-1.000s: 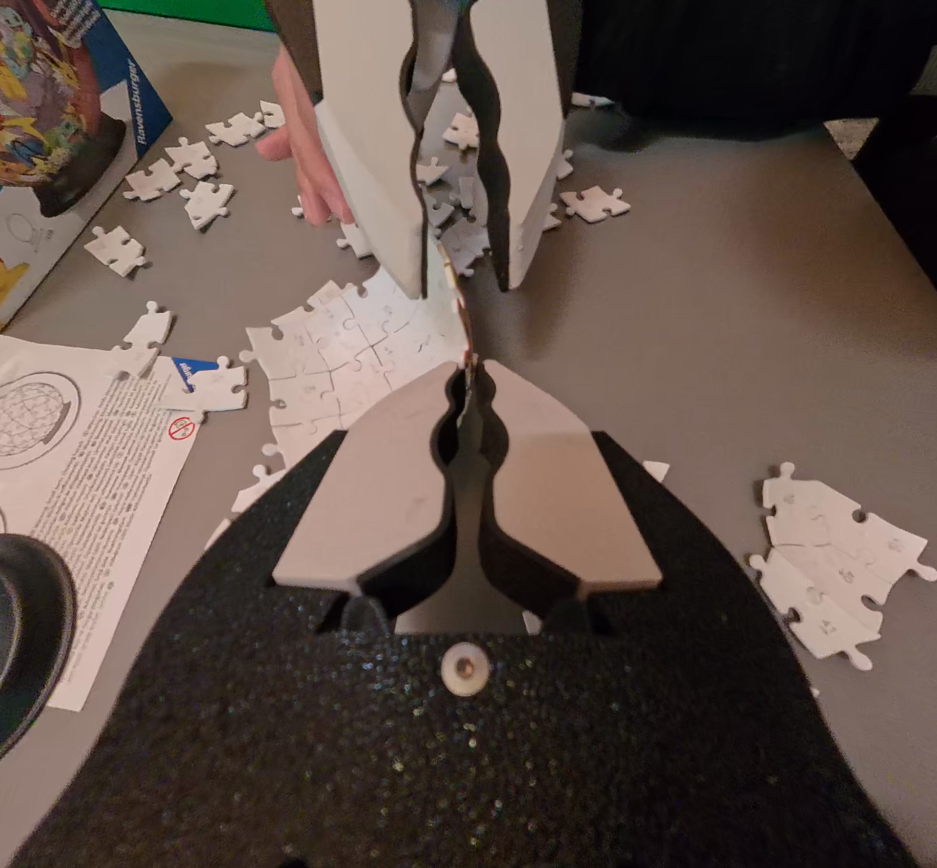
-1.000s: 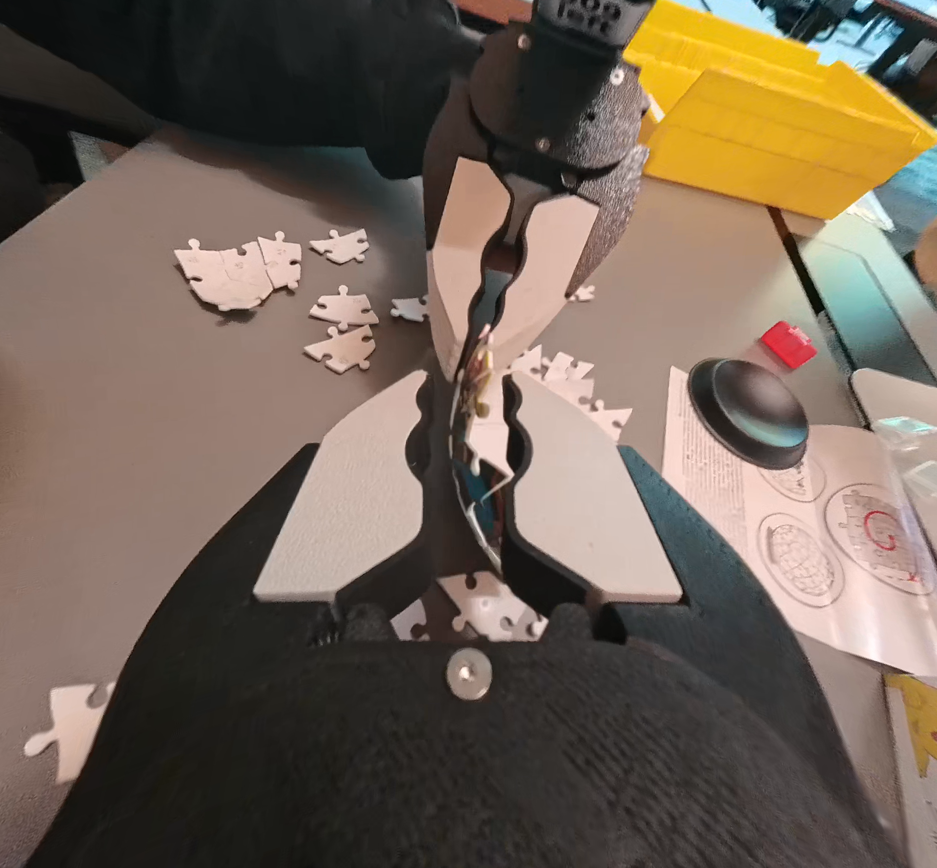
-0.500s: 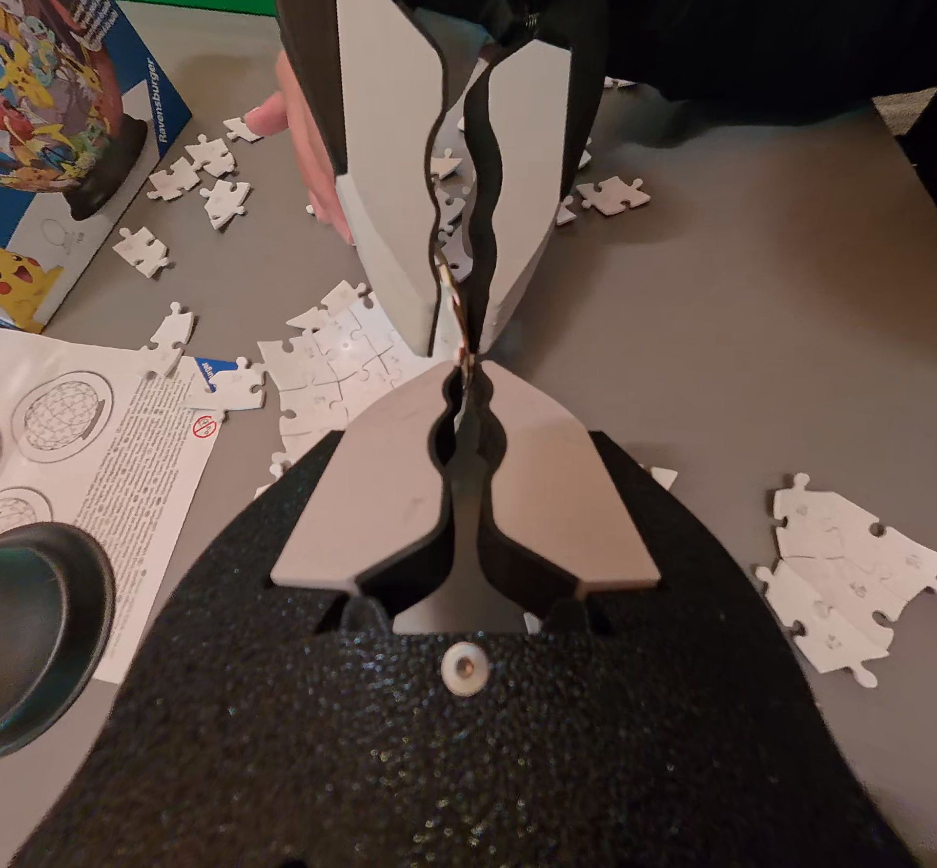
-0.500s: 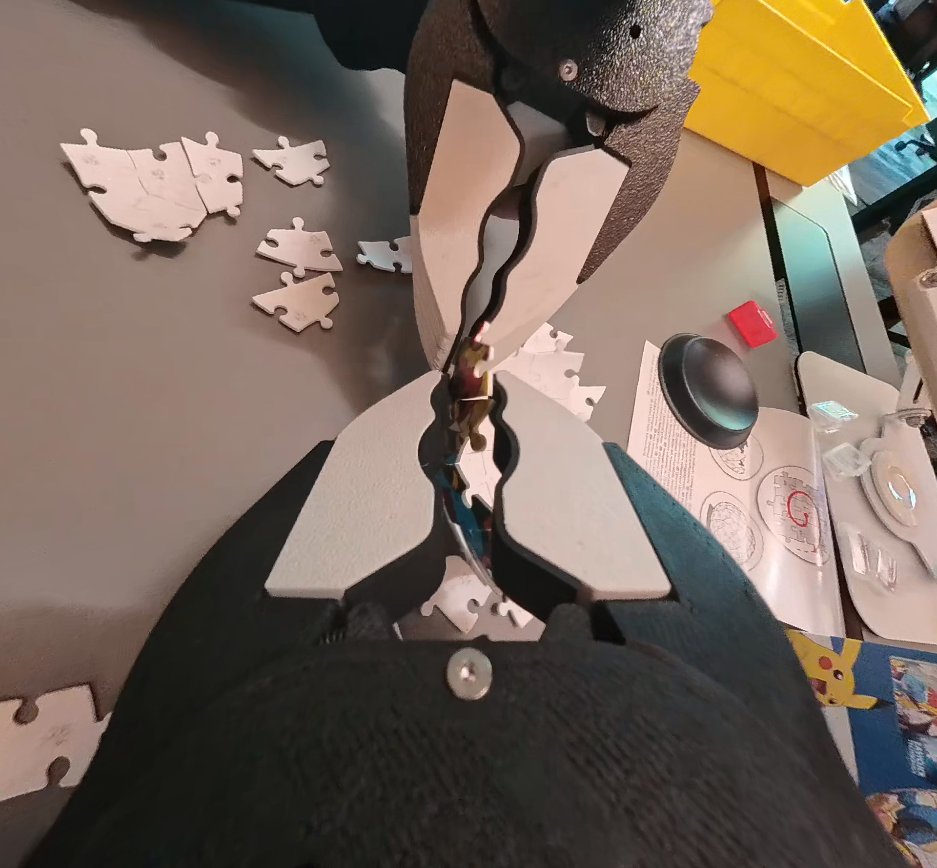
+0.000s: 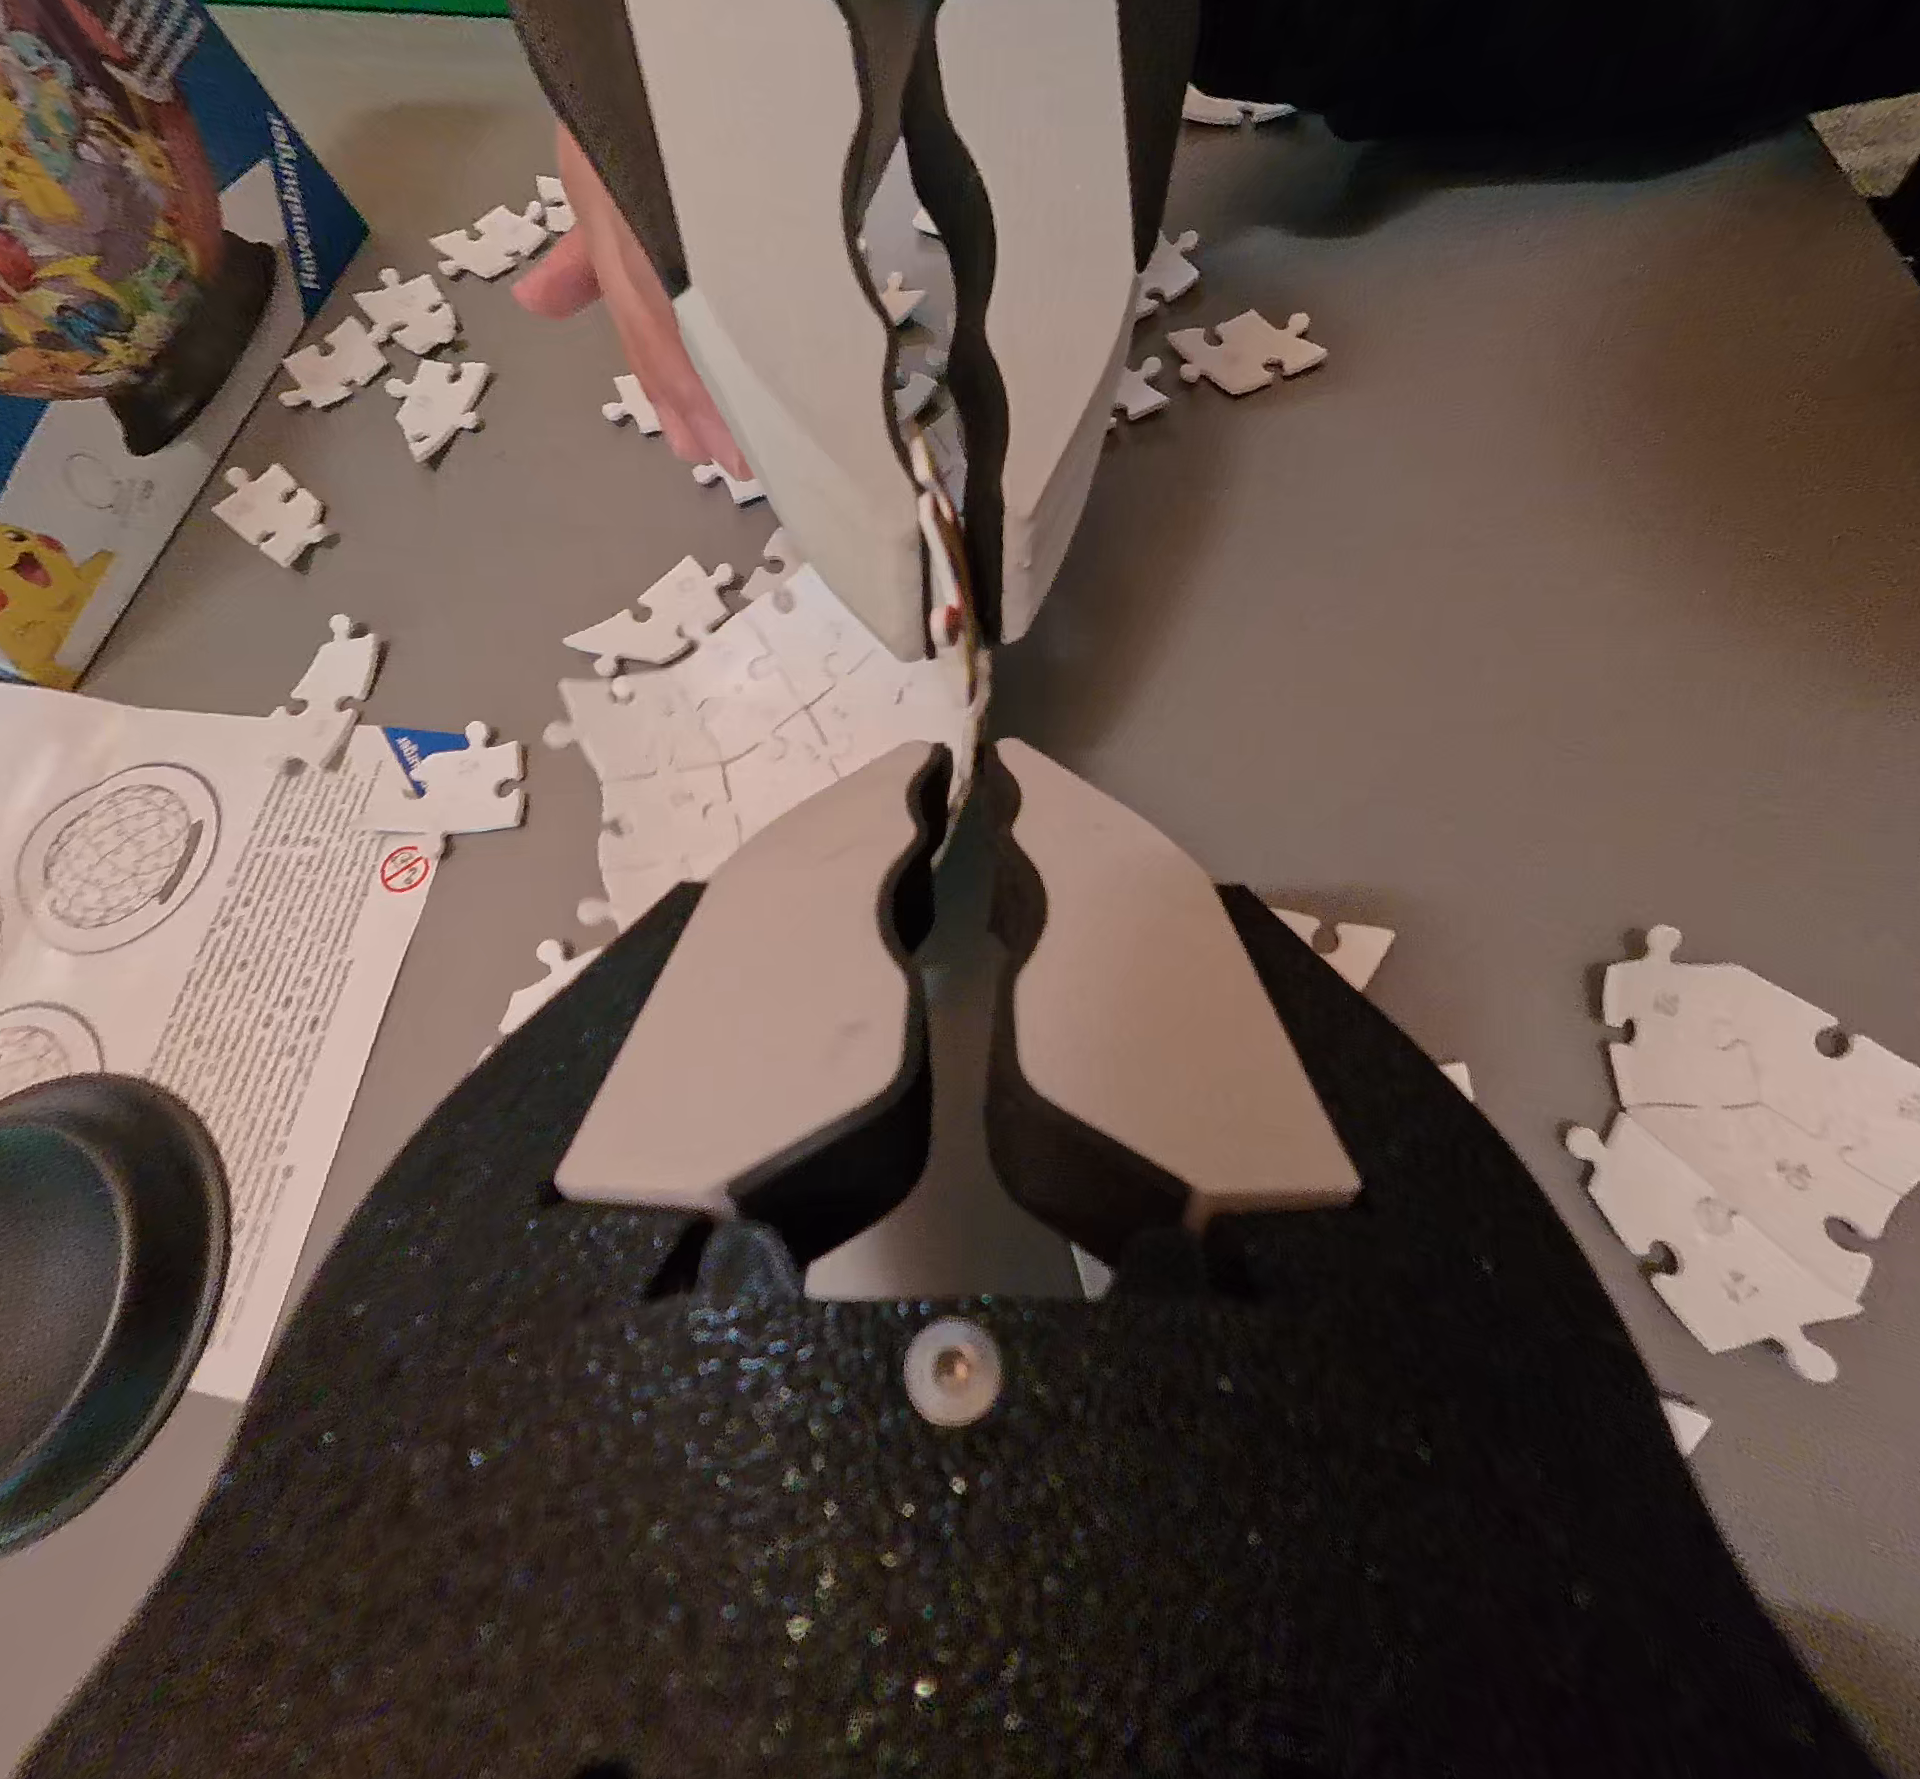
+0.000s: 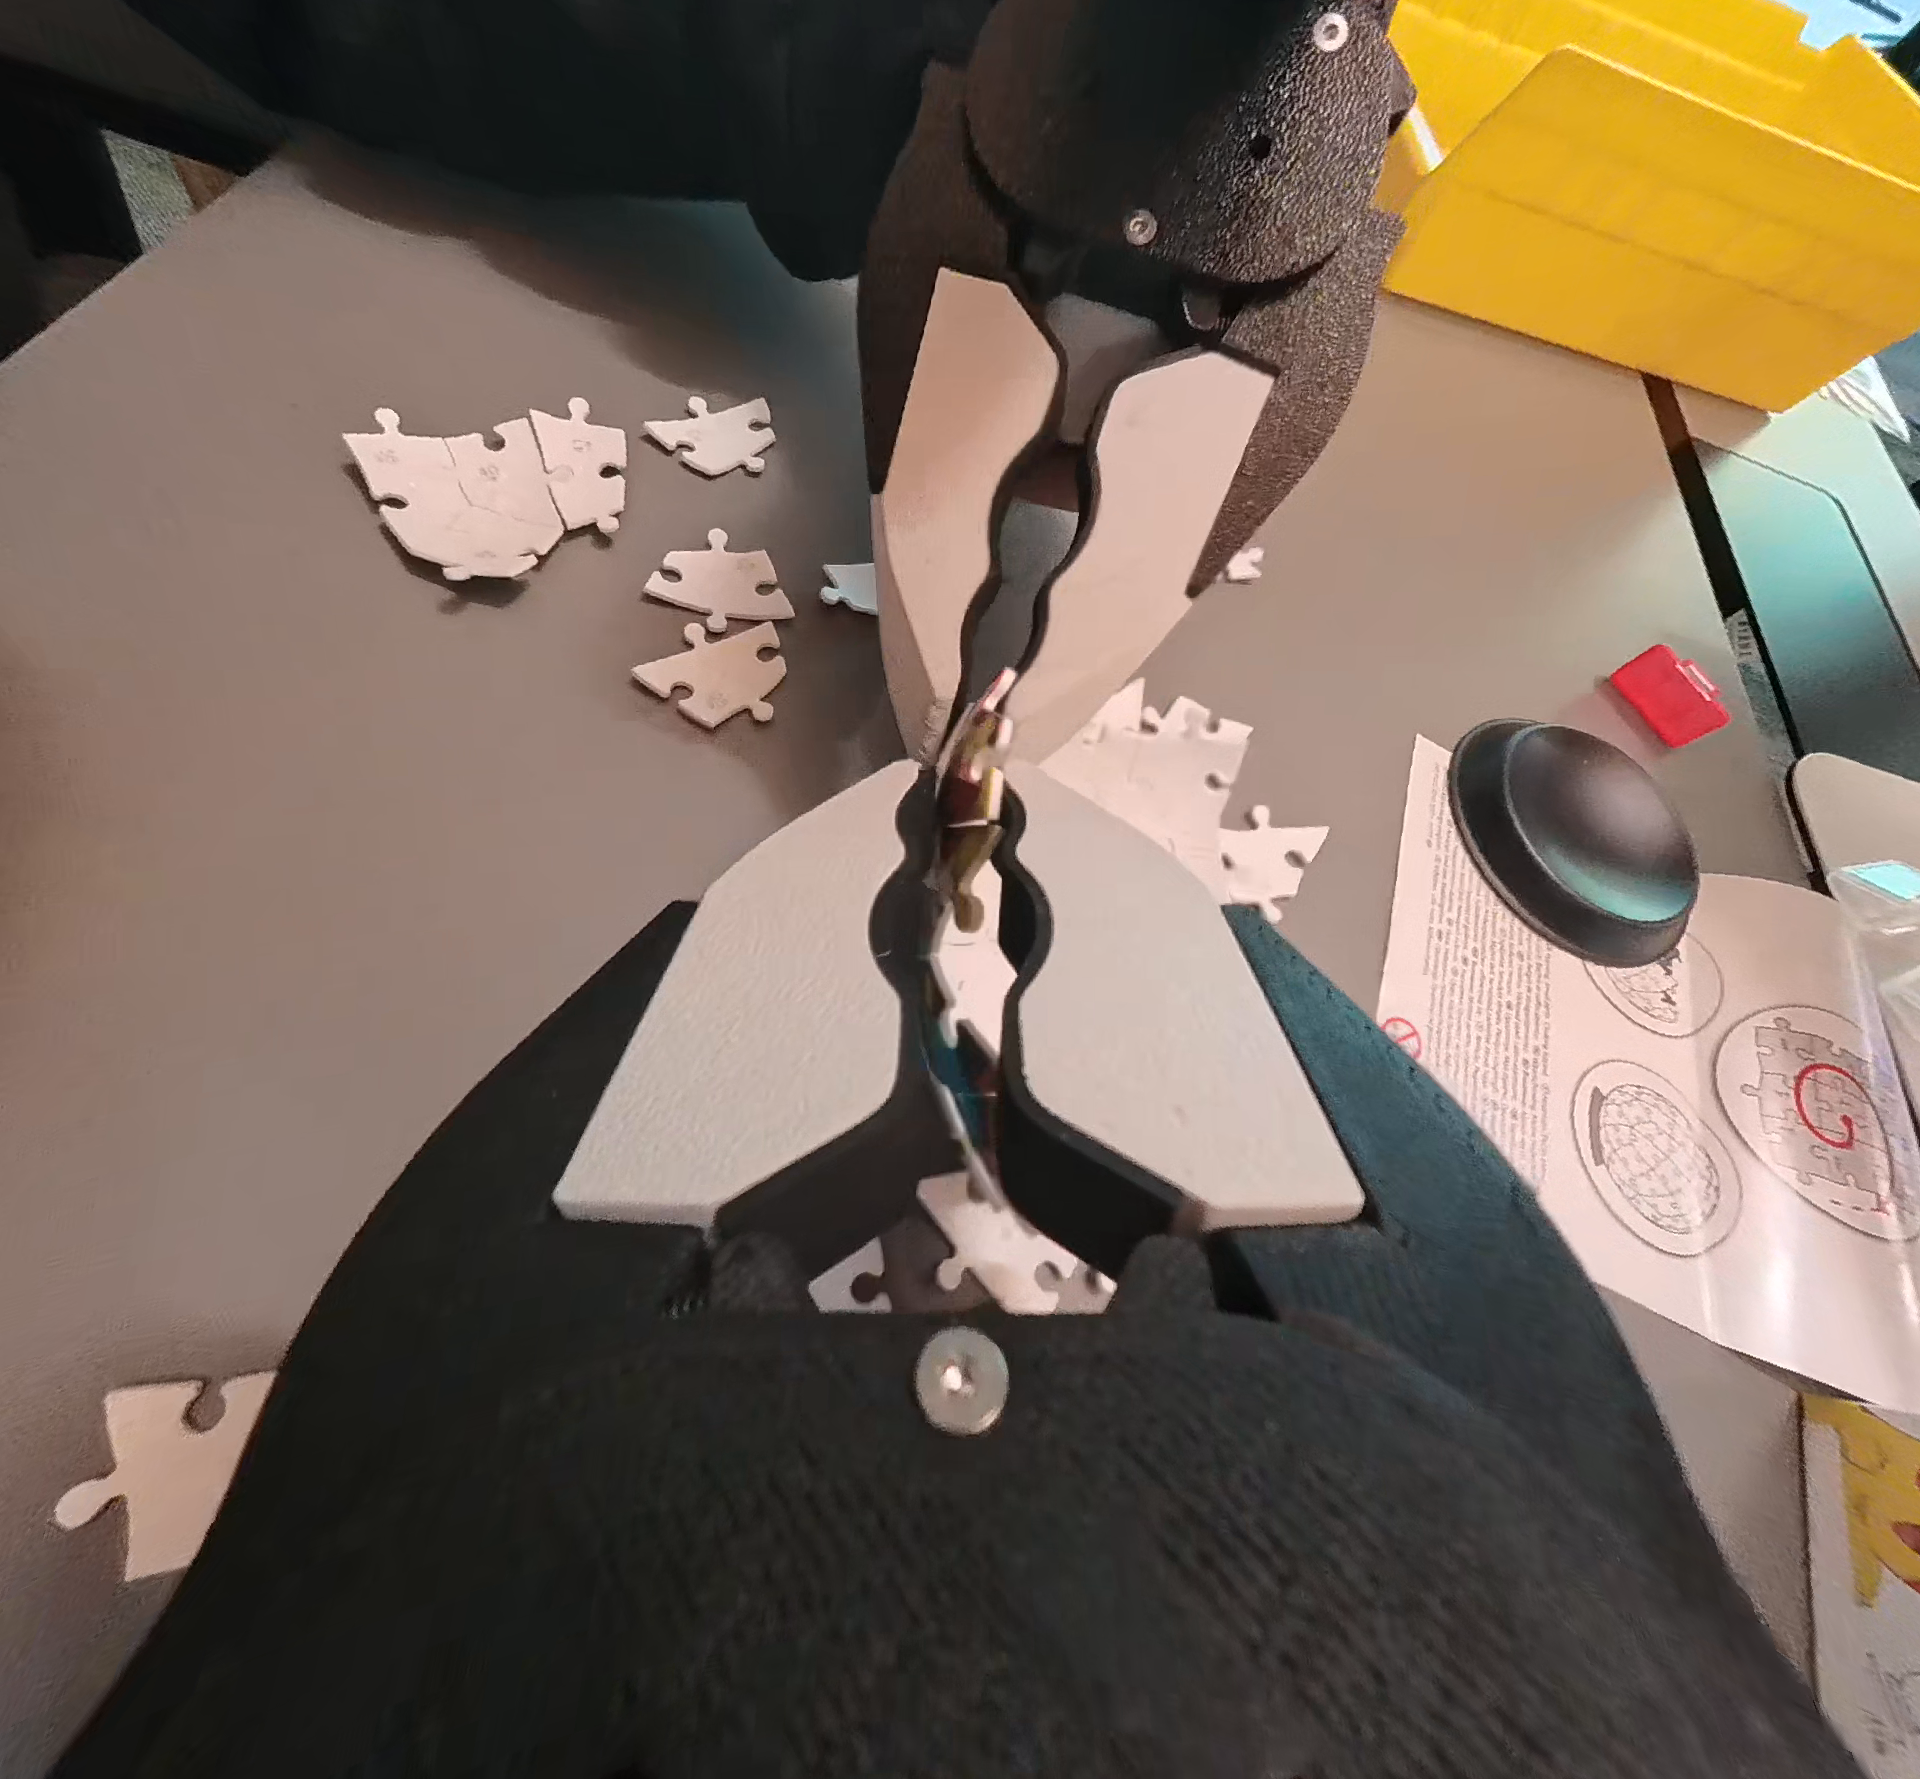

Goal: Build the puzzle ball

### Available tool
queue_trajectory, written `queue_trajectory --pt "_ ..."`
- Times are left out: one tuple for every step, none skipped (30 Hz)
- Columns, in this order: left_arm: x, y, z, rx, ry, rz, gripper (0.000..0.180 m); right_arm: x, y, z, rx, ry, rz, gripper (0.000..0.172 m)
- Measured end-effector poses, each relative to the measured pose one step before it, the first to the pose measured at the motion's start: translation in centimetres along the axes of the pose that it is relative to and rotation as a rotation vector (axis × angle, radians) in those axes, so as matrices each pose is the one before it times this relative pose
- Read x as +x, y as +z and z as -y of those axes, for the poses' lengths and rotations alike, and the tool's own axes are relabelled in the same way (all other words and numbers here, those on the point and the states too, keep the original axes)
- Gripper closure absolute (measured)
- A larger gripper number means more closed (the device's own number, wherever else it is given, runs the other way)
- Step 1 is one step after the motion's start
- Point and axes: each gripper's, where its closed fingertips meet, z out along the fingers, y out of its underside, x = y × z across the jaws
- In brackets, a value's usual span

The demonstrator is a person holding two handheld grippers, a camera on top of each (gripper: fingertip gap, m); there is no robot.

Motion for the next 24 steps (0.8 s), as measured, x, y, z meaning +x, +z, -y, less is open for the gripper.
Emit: queue_trajectory --pt "0.133 0.081 0.045 -0.0041 0.0034 -0.0095 0.178 0.145 -0.116 0.008 0.0021 0.005 -0.0099 0.16" --pt "0.055 0.067 0.047 -0.0052 0.0007 -0.0054 0.178 0.248 -0.188 0.195 0.0125 0.0102 -0.0153 0.152" --pt "0.049 0.061 0.012 -0.0072 -0.0023 -0.0063 0.178 0.056 -0.192 0.334 0.02 0.0188 -0.0006 0.149" --pt "0.056 0.061 0.015 -0.0081 -0.006 -0.0086 0.178 -0.131 -0.161 0.388 0.0205 0.0206 0.0133 0.149" --pt "0.018 0.046 0.049 -0.0054 -0.0071 -0.0077 0.178 0.001 -0.118 0.29 0.0133 0.0101 0.0046 0.15" --pt "-0.004 0.025 0.073 -0.0019 -0.0069 -0.0064 0.178 0.093 -0.079 0.048 -0.0004 0.0009 -0.0035 0.155" --pt "-0.038 0.007 0.087 0.0 -0.0059 -0.0045 0.178 0.133 -0.055 -0.254 -0.0173 0.0014 -0.0039 0.158" --pt "-0.075 0.017 0.09 0.0008 -0.003 -0.0017 0.179 0.129 -0.019 -0.364 -0.0221 0.0046 -0.0038 0.156" --pt "-0.076 0.002 0.054 -0.0009 -0.002 -0.0006 0.179 0.068 -0.005 -0.3 -0.0157 0.0037 -0.0013 0.155" --pt "-0.065 0.028 0.018 -0.0034 -0.0024 -0.0026 0.179 0.0 0.001 -0.127 -0.0041 0.0057 0.0004 0.153" --pt "-0.065 0.039 0.005 -0.0047 -0.0013 -0.0022 0.178 -0.116 -0.008 -0.04 0.0004 0.0068 0.0072 0.151" --pt "-0.082 0.053 0.003 -0.0052 0.0023 0.0003 0.178 -0.066 -0.013 -0.092 -0.0042 0.0095 0.005 0.149" --pt "-0.066 0.046 0.022 -0.0038 0.0045 0.0008 0.178 -0.048 -0.019 -0.165 -0.0105 0.0093 0.0045 0.147" --pt "-0.05 0.052 0.044 -0.0033 0.0028 -0.0002 0.178 -0.039 -0.039 -0.139 -0.0081 0.0063 0.004 0.147" --pt "-0.025 0.051 0.04 -0.0036 -0.0003 -0.002 0.179 -0.044 -0.043 -0.061 -0.0029 0.0077 0.0039 0.147" --pt "-0.054 0.049 0.045 -0.0027 0.0001 -0.0008 0.178 -0.038 -0.017 -0.041 -0.0019 0.0102 0.0051 0.148" --pt "-0.077 0.039 0.072 0.0003 0.0023 0.0026 0.178 0.031 0.018 -0.096 -0.0037 0.0094 0.0012 0.147" --pt "-0.053 0.045 0.077 0.0002 0.002 0.0018 0.178 0.037 0.059 -0.147 -0.0075 0.0067 0.0008 0.148" --pt "-0.016 0.068 0.051 -0.0026 0.0007 -0.0001 0.178 -0.124 0.072 -0.145 -0.0077 0.0043 0.0109 0.149" --pt "-0.021 0.071 0.067 -0.0009 0.0017 0.0012 0.179 -0.199 0.09 -0.089 -0.0045 0.0028 0.0145 0.152" --pt "-0.048 0.087 0.099 0.0016 0.0038 0.0037 0.179 -0.022 0.093 -0.067 -0.0033 0.002 0.0023 0.155" --pt "0.001 0.071 0.022 -0.0021 0.0042 0.0013 0.179 0.134 0.024 -0.083 -0.0055 0.0017 -0.0078 0.16" --pt "-0.008 0.083 -0.009 -0.0043 0.0034 0.0026 0.179 0.09 -0.014 -0.105 -0.0069 -0.001 -0.0044 0.164" --pt "-0.017 0.086 0.006 -0.0027 0.0032 0.0034 0.179 0.088 -0.059 -0.047 -0.0026 -0.0007 -0.0066 0.164"
